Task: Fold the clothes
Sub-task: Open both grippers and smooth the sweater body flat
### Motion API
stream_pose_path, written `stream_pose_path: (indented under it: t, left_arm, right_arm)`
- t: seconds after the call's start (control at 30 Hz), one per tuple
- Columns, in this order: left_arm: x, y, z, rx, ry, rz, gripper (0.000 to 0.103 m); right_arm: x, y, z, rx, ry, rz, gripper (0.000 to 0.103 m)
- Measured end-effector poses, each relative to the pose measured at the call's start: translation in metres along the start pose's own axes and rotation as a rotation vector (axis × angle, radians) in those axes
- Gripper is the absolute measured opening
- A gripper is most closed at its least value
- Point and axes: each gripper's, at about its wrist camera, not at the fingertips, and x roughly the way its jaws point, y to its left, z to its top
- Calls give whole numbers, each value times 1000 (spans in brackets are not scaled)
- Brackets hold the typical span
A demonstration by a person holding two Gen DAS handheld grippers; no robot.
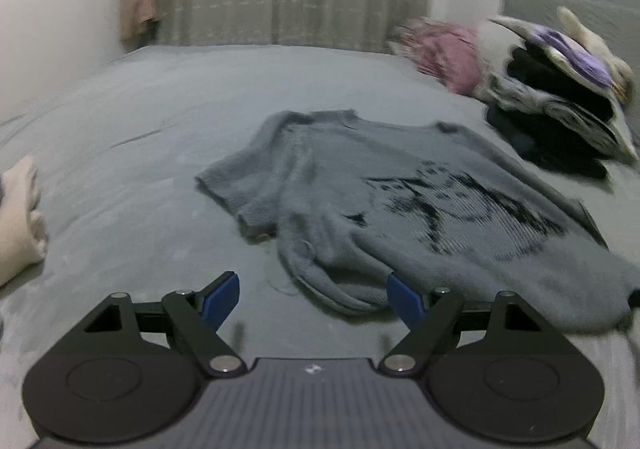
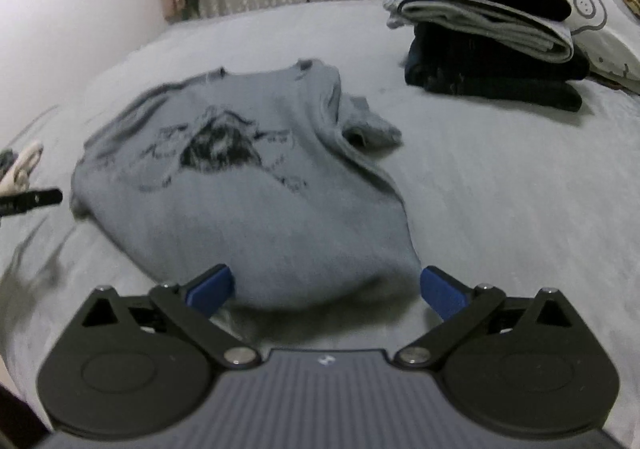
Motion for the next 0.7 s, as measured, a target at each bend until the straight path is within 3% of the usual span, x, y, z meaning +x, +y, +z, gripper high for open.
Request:
stream_pose_path:
  t: [0.17, 0.27, 0.4, 0.53, 0.63, 0.7]
  left_arm:
    - [10, -13, -11, 161, 17, -22, 81]
    - [17, -14, -13, 183, 9, -12, 81]
    - [26, -8, -10, 139, 15, -31, 81]
    - [38, -1, -3, 70, 36, -116, 74]
    - [42, 2, 1, 42, 27, -165, 49]
    - [44, 3, 6, 21, 8, -192, 17]
  right_arm:
    - [3, 7, -16, -121, 53, 33, 102]
    - [6, 21, -24, -218, 32, 36, 102]
    - [14, 30, -19, -223, 22, 54, 102]
    - [25, 31, -9, -163, 7, 69, 98]
    - [30, 31, 4, -137, -20, 82, 73]
    - [29, 29, 14, -105, -33, 112, 25]
